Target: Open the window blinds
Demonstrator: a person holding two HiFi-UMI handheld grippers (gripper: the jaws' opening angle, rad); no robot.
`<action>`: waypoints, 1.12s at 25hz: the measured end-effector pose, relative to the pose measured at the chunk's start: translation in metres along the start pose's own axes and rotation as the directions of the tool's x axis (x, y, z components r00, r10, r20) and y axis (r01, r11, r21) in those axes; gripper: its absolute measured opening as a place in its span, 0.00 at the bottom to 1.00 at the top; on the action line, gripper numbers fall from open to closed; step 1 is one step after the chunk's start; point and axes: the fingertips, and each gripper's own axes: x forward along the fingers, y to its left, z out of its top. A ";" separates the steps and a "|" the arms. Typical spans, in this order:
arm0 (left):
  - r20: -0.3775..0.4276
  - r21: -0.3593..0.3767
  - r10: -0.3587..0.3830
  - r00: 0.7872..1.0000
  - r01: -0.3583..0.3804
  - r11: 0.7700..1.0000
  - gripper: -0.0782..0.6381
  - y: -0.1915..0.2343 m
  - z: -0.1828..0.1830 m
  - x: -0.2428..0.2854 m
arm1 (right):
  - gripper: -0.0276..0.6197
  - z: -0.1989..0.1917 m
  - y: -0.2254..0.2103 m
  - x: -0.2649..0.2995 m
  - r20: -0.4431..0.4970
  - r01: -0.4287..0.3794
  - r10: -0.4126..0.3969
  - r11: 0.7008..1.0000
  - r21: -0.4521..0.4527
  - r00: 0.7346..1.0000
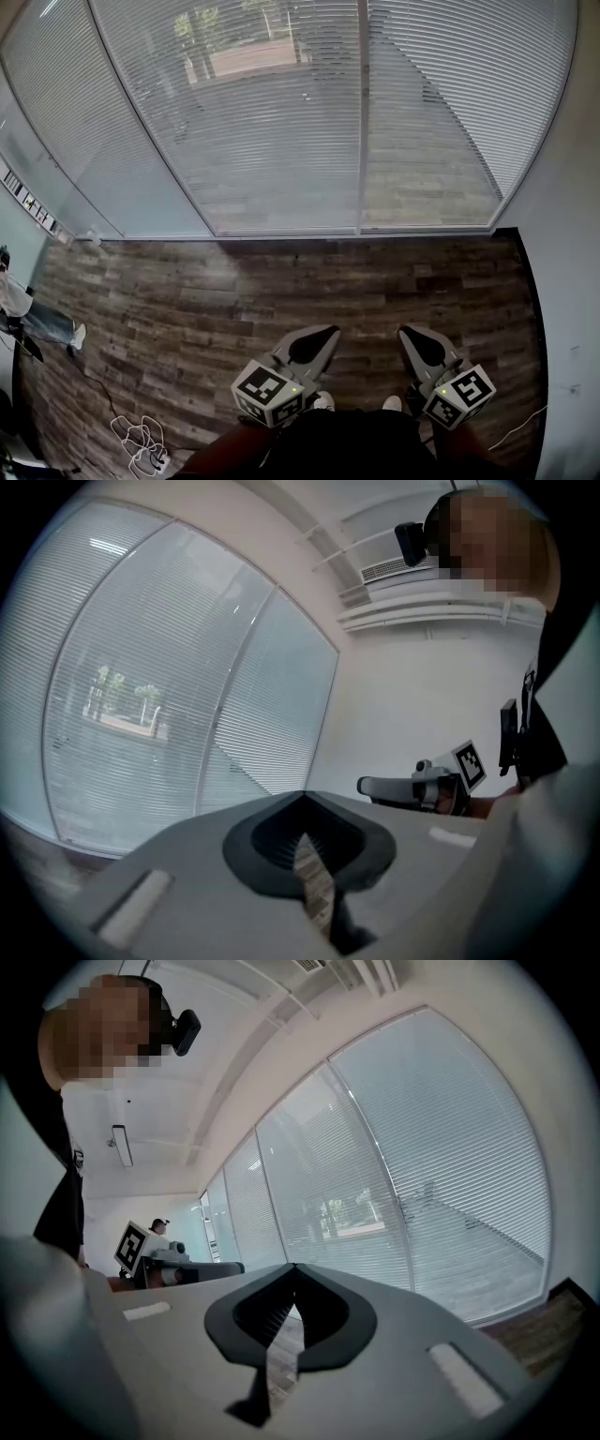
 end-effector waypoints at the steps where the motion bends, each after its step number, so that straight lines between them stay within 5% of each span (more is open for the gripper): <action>1: -0.003 -0.003 -0.005 1.000 0.005 1.000 0.11 0.004 -0.001 -0.003 | 0.09 -0.001 0.003 0.005 0.001 0.004 -0.004 1.000 0.002 1.000; 15: -0.009 -0.020 -0.065 0.998 0.065 0.998 0.11 0.046 -0.006 -0.022 | 0.09 -0.013 0.034 0.037 -0.032 0.075 -0.076 0.997 -0.009 0.997; 28: -0.044 -0.076 -0.005 0.999 0.002 0.997 0.11 0.076 -0.015 0.026 | 0.09 -0.012 -0.024 0.069 -0.075 0.032 -0.029 0.999 0.028 0.997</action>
